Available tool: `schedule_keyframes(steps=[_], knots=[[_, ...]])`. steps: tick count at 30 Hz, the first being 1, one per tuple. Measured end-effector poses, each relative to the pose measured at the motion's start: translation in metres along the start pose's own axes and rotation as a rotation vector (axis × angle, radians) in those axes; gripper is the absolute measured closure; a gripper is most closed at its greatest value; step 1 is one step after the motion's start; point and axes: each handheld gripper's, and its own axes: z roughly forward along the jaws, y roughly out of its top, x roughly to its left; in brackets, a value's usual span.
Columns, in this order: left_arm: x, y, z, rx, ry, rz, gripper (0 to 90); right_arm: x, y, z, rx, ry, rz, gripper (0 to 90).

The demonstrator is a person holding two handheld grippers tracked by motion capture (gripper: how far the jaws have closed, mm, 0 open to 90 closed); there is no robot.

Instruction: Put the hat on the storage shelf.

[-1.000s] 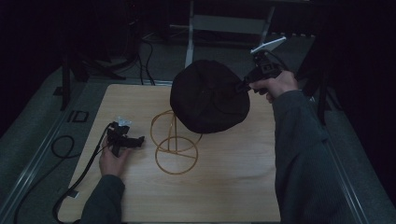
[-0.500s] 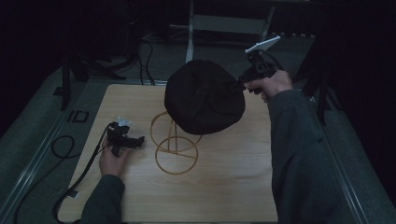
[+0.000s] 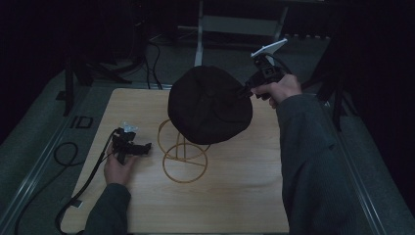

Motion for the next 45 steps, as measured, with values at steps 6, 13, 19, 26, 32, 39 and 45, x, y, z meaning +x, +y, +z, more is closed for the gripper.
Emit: schedule_keyframes(steps=[6,13,19,26,32,39,45], knots=[[0.0,0.0,0.0,0.0,0.0,0.0,2.4,0.003,0.0,0.005,0.008,0.003,-0.011,77.7],[0.0,0.0,0.0,0.0,-0.001,-0.003,2.4,0.01,0.0,0.015,0.029,0.012,-0.031,77.6],[0.0,0.0,0.0,-0.001,-0.001,-0.004,2.4,0.014,-0.001,0.021,0.041,0.014,-0.045,77.6],[0.0,0.0,0.0,-0.001,-0.001,-0.004,2.4,0.019,-0.002,0.029,0.057,0.017,-0.061,77.5],[0.0,0.0,0.0,-0.002,-0.001,-0.004,2.4,0.022,-0.002,0.035,0.067,0.028,-0.067,77.5],[0.0,0.0,0.0,-0.002,0.001,-0.002,2.4,0.029,-0.002,0.038,0.073,0.035,-0.085,77.3],[0.0,0.0,0.0,-0.002,0.001,-0.003,2.4,0.03,-0.003,0.04,0.076,0.039,-0.092,77.3]])
